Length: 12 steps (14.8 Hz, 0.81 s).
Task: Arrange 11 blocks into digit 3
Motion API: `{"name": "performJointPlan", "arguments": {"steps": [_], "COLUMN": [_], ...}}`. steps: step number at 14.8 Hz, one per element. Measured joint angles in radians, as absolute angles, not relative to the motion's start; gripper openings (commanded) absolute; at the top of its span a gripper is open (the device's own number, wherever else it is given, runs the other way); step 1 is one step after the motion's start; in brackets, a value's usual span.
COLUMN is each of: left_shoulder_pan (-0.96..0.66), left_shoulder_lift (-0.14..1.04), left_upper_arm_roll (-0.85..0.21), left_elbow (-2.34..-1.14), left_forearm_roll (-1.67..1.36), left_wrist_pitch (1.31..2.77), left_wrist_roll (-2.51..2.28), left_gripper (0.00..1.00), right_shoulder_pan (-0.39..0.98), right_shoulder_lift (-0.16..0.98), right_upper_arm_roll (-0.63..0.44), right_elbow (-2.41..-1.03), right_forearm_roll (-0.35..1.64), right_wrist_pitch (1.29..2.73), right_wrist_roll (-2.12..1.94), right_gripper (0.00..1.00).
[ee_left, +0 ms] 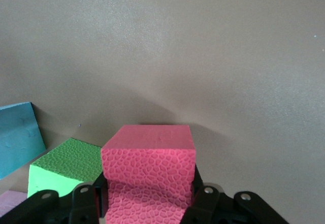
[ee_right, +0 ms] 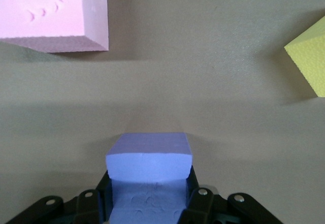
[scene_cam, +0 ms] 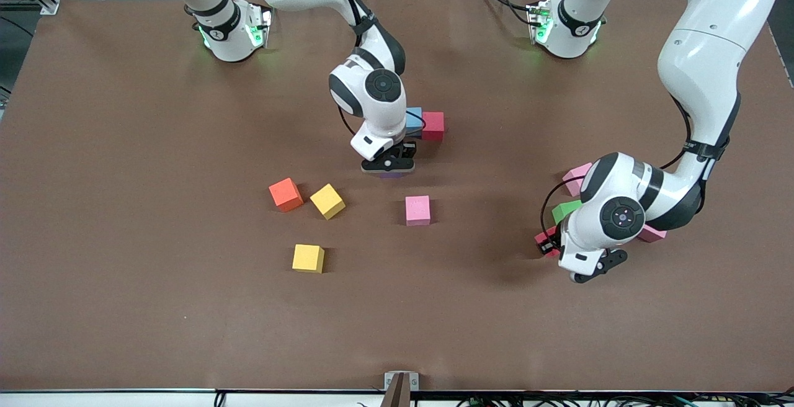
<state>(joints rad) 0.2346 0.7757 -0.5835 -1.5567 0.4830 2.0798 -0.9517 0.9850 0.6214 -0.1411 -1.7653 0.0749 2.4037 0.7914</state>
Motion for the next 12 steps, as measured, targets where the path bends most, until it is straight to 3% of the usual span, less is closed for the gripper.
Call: {"name": "performJointPlan", "arguments": {"steps": [6,12], "left_shoulder_pan": [0.235,0.233], "left_shoulder_lift": [0.775,0.770], "left_upper_arm_roll": [-0.587,-0.642], "left_elbow": [-1.550,-1.547], "left_forearm_roll": [0.466,0.460], "left_wrist_pitch": [2.080,2.048], "left_wrist_roll": [-1.046,-1.448], "left_gripper": [0.38,0.29], "right_shoulder_pan": [0.989,0.989], "right_shoulder_lift": [0.621,0.621], "right_upper_arm_roll": [-0.141,-0.141], "right_elbow": [-1.766,-1.767], "right_forearm_roll": [0.075,0.075], "right_wrist_pitch": [2.404,2.404], "right_wrist_roll": [0.794,0.796], "right_gripper": [0.05,0.05]}}
